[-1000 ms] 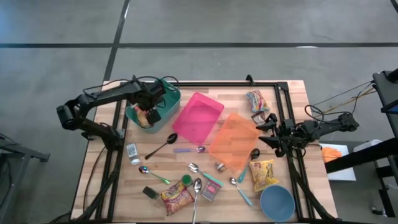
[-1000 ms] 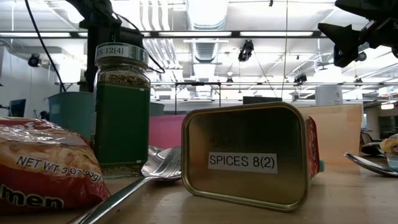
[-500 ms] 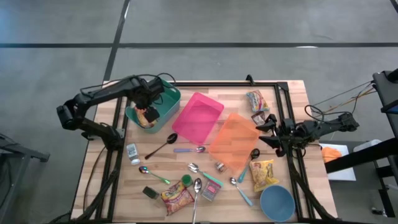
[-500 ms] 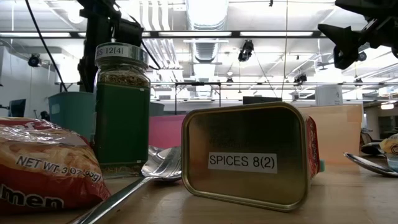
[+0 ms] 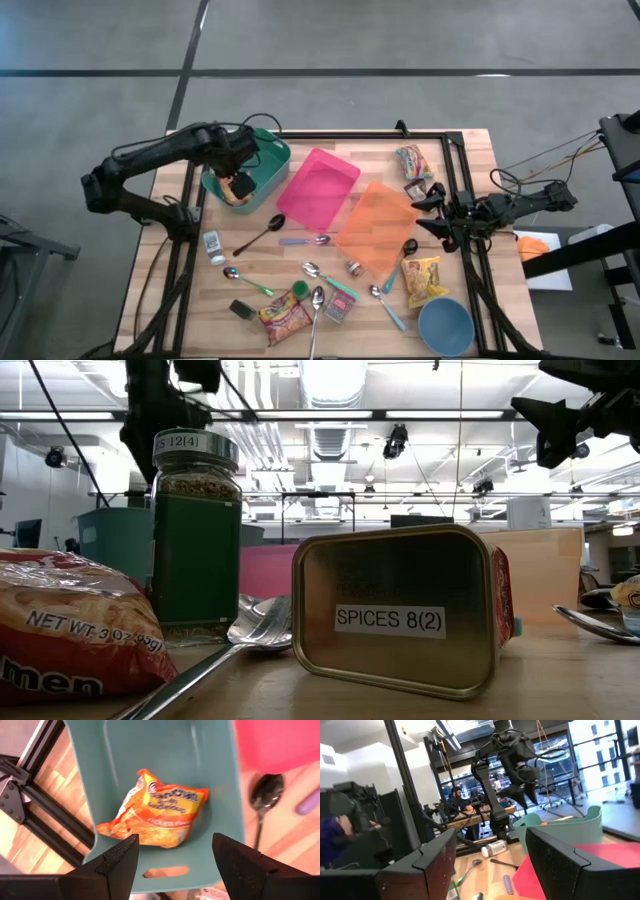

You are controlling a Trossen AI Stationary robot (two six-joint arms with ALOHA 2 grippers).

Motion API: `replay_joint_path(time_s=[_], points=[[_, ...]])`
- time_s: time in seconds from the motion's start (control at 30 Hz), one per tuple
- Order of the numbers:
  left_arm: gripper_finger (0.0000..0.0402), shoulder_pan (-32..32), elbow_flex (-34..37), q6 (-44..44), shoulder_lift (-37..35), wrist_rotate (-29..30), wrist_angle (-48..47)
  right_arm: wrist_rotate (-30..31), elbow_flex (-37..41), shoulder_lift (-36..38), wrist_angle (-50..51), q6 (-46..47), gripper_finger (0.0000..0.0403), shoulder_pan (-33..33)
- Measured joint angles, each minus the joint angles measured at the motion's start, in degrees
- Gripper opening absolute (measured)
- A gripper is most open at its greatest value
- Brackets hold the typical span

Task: Pick & Place Food Item
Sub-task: Put the black spoon into the pink bin

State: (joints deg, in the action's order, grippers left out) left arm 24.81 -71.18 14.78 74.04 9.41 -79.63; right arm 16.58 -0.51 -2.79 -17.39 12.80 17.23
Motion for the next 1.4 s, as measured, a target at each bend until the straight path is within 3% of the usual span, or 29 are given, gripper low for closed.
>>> replay_joint_path(time_s=[0.43,0.77,0.9,1.4], points=[[0.0255,-17.96,0.12,13.14,-3.08,-0.02,0.62,-0.54,0.0,0.0,-1.31,9.42,0.0235,-0.02],[0.0254,-34.12,0.2,23.56,-2.37,0.16,7.19,-0.71,0.0,0.0,-1.25,9.28,0.0235,-0.02],[0.0254,-39.19,0.2,27.33,0.54,3.73,8.32,-0.7,0.0,0.0,-1.25,9.31,0.0235,0.0],[0.0246,-40.78,0.27,29.48,19.14,7.45,8.26,-0.7,0.0,-0.02,-1.13,9.31,0.0235,0.0]])
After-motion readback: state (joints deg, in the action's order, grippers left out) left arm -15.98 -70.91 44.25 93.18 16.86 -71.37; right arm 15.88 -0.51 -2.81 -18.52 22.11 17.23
